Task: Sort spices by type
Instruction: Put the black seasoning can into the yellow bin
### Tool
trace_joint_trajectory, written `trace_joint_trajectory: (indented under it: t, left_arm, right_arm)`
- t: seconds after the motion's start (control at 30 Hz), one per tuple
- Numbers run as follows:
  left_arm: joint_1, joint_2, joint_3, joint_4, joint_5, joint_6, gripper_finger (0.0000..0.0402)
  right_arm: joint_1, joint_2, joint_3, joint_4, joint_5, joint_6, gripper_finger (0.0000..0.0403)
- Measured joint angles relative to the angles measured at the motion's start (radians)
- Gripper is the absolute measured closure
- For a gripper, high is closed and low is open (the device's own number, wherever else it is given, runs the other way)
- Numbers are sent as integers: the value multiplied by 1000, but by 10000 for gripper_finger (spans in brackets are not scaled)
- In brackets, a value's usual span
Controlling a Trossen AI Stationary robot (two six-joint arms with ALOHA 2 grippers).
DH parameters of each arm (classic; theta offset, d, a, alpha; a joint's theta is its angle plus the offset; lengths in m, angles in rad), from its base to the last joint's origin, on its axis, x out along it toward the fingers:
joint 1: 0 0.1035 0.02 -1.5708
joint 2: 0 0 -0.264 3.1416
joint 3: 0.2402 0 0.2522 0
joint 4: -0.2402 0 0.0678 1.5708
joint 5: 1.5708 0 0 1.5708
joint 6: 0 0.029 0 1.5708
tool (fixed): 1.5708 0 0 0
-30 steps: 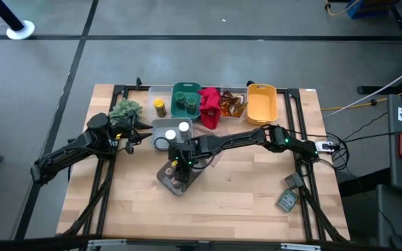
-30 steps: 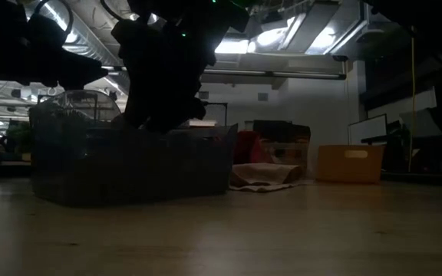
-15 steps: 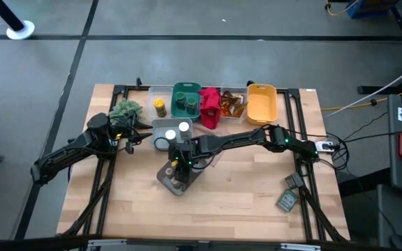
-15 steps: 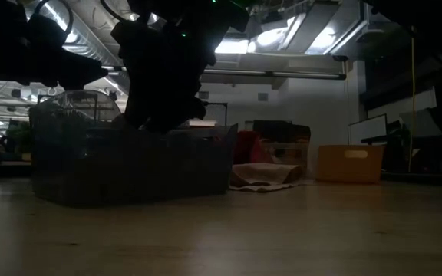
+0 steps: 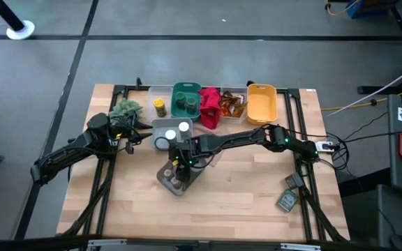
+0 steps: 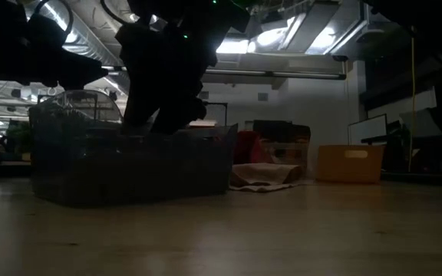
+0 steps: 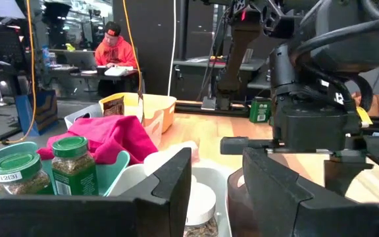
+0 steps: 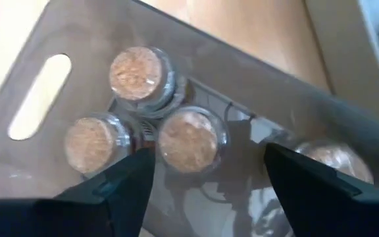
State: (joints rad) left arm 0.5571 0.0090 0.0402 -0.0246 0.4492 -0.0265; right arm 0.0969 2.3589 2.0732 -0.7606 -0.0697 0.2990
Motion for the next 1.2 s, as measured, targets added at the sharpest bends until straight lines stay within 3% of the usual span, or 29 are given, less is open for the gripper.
trace_joint_trajectory:
  t: [0.17,0.3,0.6,0.7,0.83,1.07,1.2]
  left_arm:
    - [0,0,0,0,0,0,274]
    - [0,0,0,0,0,0,274]
    - [0,0,0,0,0,0,274]
    - [0,0,0,0,0,0,274]
    - [0,0,0,0,0,0,274]
    - [0,0,-1,4,0,0,274]
    - [0,0,-1,5,0,0,274]
  right_arm:
    - [-21,0,28,-54,-34,-65,114]
    - [-32,0,94,-190,-109,-42,114]
    - [-25,-1,254,-599,-167,-70,113]
    - [-14,-4,273,-703,-144,-72,113]
    - [20,-15,273,-809,-35,-92,113]
    - [77,-64,268,-811,-10,-177,113]
    - [83,-103,268,-811,60,-201,113]
